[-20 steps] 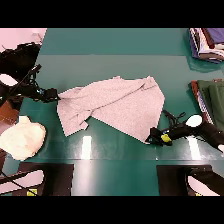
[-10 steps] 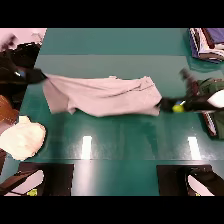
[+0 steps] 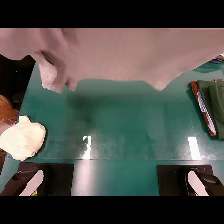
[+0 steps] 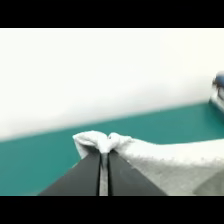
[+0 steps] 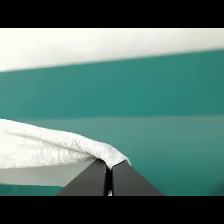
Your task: Fold the shirts.
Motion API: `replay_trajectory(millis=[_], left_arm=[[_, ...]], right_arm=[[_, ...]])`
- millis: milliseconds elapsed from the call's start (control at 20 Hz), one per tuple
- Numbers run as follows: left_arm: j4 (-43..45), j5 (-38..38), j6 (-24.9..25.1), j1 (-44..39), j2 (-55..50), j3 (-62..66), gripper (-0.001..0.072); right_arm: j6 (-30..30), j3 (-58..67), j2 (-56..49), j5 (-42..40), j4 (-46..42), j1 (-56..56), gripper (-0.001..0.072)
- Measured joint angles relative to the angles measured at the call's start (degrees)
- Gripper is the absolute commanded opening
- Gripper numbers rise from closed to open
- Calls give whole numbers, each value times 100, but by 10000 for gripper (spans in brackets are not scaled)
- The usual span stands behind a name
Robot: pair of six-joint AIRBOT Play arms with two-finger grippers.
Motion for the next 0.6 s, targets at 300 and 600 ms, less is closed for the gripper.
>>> replay_trajectory(millis=[300,600], left_arm=[[-20,-142,-306,0,151,614,24],[-269,-546,-398,0,-151,-1248,24]], right_arm=[[-72,1574,-363,942,-4,-715,11],[114,1679,-1572,1773,-63,-57,12]])
